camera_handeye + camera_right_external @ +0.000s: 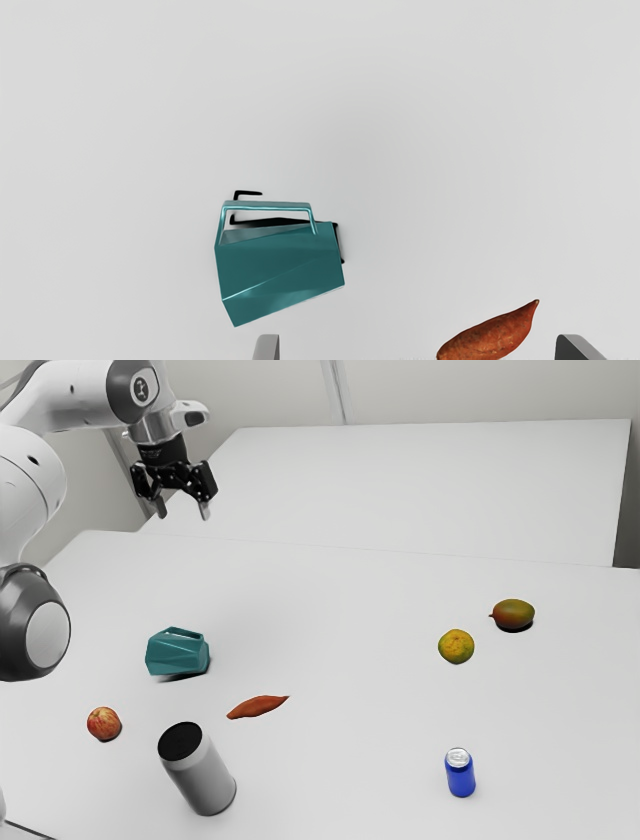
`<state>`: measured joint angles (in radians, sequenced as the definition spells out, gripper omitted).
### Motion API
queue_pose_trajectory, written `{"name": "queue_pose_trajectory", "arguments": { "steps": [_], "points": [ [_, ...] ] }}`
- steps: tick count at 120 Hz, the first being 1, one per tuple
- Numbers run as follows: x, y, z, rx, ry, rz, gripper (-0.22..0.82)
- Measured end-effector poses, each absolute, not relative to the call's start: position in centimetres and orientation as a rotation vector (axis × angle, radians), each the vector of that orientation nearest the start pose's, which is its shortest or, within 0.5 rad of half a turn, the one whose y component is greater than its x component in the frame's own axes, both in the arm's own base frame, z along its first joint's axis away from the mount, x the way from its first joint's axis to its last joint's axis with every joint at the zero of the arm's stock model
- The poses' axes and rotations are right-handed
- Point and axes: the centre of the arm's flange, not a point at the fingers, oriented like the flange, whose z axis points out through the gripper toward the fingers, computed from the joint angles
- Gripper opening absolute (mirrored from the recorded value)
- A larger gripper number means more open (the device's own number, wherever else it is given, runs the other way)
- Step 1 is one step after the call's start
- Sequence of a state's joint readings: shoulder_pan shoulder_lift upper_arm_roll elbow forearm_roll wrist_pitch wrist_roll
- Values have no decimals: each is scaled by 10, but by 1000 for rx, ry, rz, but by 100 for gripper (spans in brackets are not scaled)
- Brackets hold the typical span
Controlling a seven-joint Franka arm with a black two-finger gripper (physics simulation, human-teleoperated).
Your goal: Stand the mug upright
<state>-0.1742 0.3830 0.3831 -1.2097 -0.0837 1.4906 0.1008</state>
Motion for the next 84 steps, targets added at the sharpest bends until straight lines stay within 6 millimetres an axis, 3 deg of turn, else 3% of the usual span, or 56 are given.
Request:
{"name": "queue_pose_trajectory", "arguments": {
  "steps": [23, 33, 45, 57, 70, 84],
  "points": [
    [637, 84, 562, -3108, -131, 183, 60],
    [614, 91, 540, -3144, -149, 289, 60],
    [565, 123, 518, -3203, -232, 381, 60],
    [534, 159, 493, -3256, -335, 414, 60],
    [513, 198, 469, -3313, -442, 403, 60],
    [504, 225, 450, -3368, -475, 345, 60]
  ]
}}
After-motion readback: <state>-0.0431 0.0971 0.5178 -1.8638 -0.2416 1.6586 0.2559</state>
